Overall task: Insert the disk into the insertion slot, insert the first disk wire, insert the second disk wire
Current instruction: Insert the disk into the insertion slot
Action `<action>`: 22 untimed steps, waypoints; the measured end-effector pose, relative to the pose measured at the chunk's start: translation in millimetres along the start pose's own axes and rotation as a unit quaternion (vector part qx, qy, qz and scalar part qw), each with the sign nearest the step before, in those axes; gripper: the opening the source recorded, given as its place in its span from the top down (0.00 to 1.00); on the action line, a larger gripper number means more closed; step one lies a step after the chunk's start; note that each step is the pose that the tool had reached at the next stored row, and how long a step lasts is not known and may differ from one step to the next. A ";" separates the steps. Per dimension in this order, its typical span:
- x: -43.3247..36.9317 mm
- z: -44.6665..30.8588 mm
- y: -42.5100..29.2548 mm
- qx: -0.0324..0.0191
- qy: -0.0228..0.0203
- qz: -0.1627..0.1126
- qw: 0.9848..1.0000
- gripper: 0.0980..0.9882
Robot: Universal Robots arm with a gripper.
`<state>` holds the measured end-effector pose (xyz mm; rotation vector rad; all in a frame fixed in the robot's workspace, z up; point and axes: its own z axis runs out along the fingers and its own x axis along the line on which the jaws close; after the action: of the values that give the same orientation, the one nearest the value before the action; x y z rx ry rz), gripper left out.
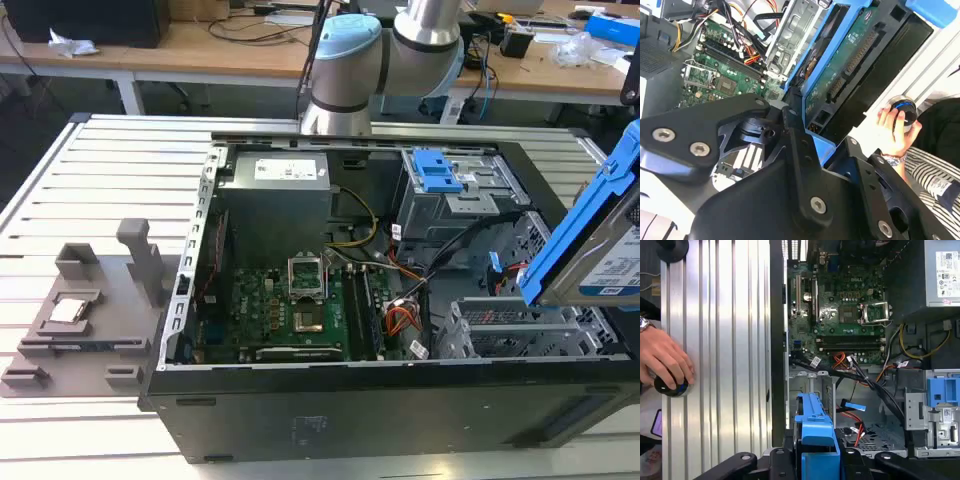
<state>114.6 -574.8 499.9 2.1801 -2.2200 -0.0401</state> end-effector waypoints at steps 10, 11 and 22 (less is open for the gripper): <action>-18.6 2.2 14.0 0.000 0.000 0.000 1.000 0.70; -18.6 2.7 14.0 0.000 0.000 0.000 1.000 0.70; -18.7 17.8 13.5 0.000 0.000 0.000 1.000 0.70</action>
<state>100.7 -555.8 482.6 2.1797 -2.2198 -0.0394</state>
